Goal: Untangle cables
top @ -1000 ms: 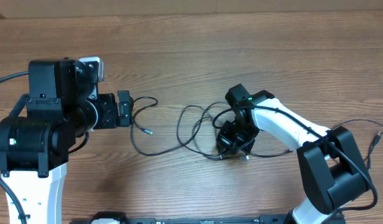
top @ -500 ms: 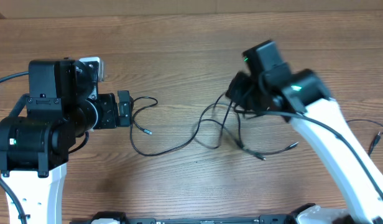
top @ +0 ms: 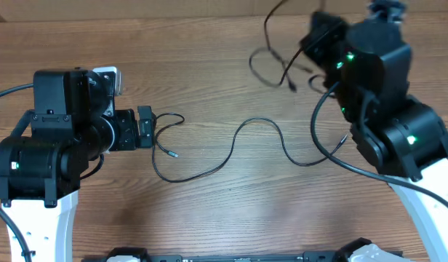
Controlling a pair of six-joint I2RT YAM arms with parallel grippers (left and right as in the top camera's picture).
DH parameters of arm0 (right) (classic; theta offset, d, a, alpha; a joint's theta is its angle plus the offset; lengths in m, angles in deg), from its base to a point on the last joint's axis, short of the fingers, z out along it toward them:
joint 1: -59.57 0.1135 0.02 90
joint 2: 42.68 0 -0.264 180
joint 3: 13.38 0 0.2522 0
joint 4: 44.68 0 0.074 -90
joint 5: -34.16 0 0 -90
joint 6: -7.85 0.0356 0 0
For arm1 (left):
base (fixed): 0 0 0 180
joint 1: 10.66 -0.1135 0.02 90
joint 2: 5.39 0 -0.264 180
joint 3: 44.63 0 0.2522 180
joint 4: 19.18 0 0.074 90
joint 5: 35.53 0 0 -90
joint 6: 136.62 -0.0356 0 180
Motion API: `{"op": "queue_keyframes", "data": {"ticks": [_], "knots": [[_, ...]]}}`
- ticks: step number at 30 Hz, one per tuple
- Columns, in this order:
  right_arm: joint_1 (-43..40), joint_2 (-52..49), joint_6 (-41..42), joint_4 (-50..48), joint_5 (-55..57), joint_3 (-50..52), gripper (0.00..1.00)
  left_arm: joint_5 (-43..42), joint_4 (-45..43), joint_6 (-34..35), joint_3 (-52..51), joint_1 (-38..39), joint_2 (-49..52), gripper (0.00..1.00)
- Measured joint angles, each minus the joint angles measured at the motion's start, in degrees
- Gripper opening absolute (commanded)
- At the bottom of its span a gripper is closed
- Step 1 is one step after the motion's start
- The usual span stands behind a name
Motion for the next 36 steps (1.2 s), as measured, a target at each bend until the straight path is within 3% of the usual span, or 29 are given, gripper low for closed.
{"op": "queue_keyframes", "data": {"ticks": [8,15,28,36], "knots": [[-3.0,-0.1,-2.2,-1.2,22.6,0.0,0.04,0.0,0.0,0.0,0.0,0.0,0.0,1.0],[-15.6,-3.1,-7.4,-1.0,29.6,0.0,0.04,0.0,0.0,0.0,0.0,0.0,0.0,0.99],[-42.2,-13.9,-8.9,-2.6,15.5,0.0,0.04,0.0,0.0,0.0,0.0,0.0,0.0,1.0],[-53.6,-24.4,-9.0,4.8,8.0,0.0,0.04,0.0,0.0,0.0,0.0,0.0,0.0,1.0]]}}
